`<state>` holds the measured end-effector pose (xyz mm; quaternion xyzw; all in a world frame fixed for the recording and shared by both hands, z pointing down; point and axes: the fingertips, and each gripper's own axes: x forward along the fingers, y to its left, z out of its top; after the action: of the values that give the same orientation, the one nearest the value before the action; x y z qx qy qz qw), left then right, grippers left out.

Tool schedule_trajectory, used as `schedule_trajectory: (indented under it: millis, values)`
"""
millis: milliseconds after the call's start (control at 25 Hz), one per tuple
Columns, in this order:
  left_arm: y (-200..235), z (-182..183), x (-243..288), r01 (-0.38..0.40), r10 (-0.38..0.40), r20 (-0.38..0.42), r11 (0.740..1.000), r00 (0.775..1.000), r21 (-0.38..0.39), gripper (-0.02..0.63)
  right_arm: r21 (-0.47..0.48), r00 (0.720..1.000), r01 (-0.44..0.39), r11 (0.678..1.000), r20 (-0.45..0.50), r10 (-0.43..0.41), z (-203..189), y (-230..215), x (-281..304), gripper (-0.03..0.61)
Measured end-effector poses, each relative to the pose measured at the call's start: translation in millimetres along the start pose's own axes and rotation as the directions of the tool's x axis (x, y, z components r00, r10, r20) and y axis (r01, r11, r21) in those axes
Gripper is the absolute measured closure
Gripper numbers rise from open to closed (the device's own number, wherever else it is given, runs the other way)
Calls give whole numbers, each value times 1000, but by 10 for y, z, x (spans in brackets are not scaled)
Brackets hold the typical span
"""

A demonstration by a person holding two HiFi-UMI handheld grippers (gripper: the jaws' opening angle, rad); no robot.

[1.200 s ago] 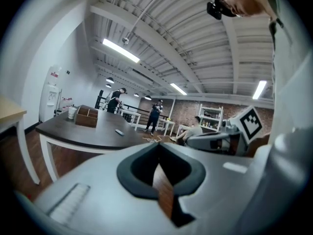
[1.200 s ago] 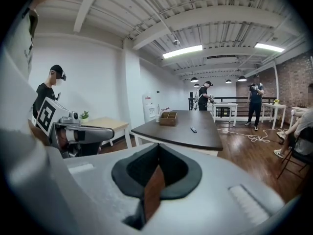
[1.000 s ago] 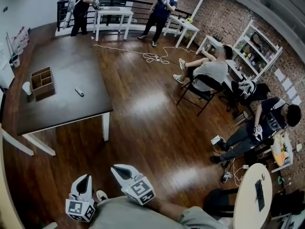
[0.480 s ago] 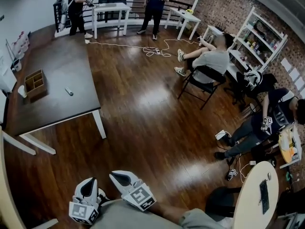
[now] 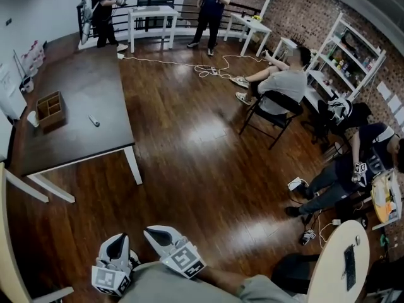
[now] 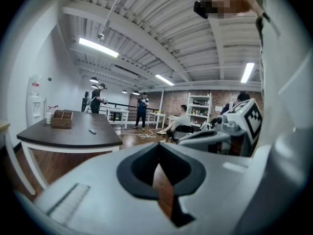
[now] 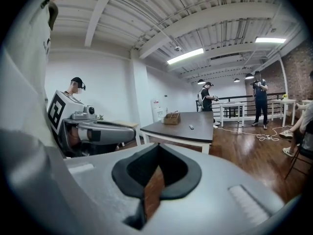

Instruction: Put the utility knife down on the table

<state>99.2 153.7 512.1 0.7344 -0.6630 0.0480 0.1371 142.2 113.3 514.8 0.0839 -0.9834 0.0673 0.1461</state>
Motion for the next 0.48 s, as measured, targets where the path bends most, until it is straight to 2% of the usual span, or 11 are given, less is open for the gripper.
schedule_trajectory:
  millis: [480]
  values:
    - [143,46,-15,11,-11,18,1000,1000,-11,612,10,1000,23,1000,-13,-23,34,-2,120,580]
